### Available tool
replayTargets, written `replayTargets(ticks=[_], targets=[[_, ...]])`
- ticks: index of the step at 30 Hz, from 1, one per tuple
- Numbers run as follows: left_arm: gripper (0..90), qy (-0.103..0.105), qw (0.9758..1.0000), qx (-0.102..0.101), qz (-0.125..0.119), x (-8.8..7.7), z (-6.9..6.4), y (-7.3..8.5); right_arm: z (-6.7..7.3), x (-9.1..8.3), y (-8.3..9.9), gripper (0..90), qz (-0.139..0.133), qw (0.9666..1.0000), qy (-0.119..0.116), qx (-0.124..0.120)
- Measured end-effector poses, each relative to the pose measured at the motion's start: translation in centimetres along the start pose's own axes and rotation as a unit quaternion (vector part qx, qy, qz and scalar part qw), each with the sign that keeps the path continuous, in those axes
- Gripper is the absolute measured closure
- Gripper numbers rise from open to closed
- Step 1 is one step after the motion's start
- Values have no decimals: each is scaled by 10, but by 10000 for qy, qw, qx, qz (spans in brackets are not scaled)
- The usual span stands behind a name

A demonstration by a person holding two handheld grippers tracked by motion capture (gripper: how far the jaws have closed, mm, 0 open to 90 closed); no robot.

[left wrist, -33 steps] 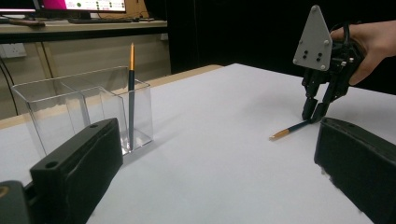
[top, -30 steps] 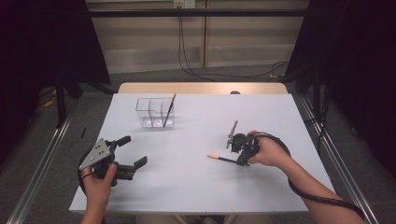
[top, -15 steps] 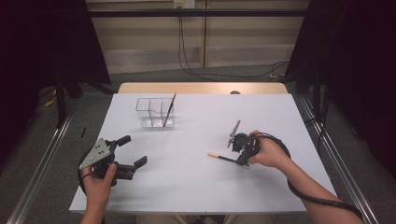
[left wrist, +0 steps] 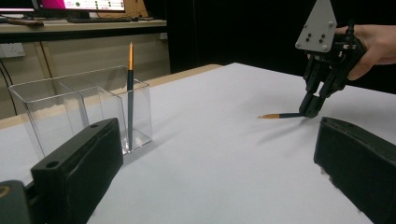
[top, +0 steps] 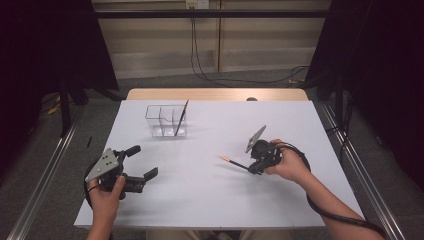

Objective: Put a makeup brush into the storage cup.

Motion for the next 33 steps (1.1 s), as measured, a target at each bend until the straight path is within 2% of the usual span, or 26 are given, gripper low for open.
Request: replayTargets(ticks=[3,5,6,9,10,11,15,17,18,19,21,22,24,25,28,29,30,32,33], targets=[[13,0,10000,-19,-3,0,0,0,2,0,-4,858,-313,9995,12,76],[13,-2,10000,-19,-5,0,0,0,2,0,-5,858,-387,9992,28,111],[13,0,10000,-2,2,0,0,1,2,0,-7,858,-615,9980,43,103],[13,5,10000,-32,-4,1,0,1,2,-2,-10,858,-881,9959,36,207],[13,-2,10000,-22,-2,1,0,1,2,-2,-10,858,-881,9959,36,207],[13,5,10000,-31,-7,1,0,1,2,-3,-11,858,-1055,9941,-7,245],[13,14,10000,-21,14,1,0,2,1,-6,-12,863,-1440,9891,71,303],[13,15,10000,-17,11,1,-1,1,1,-7,-12,864,-1596,9867,108,292],[13,15,10000,-17,11,1,-1,1,1,-7,-12,864,-1596,9867,108,292],[13,13,10000,-12,12,1,0,1,1,-9,-13,864,-1744,9840,119,333],[13,13,10000,-17,13,1,-1,1,2,-9,-13,865,-1789,9833,104,327],[13,12,10000,-21,17,2,-1,2,4,-11,-15,865,-1932,9803,89,393],[13,14,10000,-20,16,2,-1,2,3,-12,-16,865,-1988,9792,114,378],[13,18,10000,-6,24,2,-1,1,2,-15,-18,865,-2157,9754,151,439],[13,14,10000,-15,13,1,-1,1,0,-19,-20,865,-2442,9684,138,494],[13,14,10000,-15,13,1,-1,1,0,-19,-20,865,-2442,9684,138,494],[13,11,10000,-21,9,1,0,1,0,-22,-21,865,-2663,9621,106,574],[13,14,10000,-34,6,1,-1,1,-1,-23,-21,865,-2798,9581,126,595],[13,16,10000,-42,2,2,-1,2,0,-24,-21,865,-2880,9555,59,638]])
Point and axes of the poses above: each handheld gripper's, and its own axes: x roughly forward along the jaws, y roughly out of its underside, z roughly to its left, the point moved 8 cm from there along x, roughly forward along the jaws, and after that the axes turned 11 degrees about -z, right-handed, at the moved point
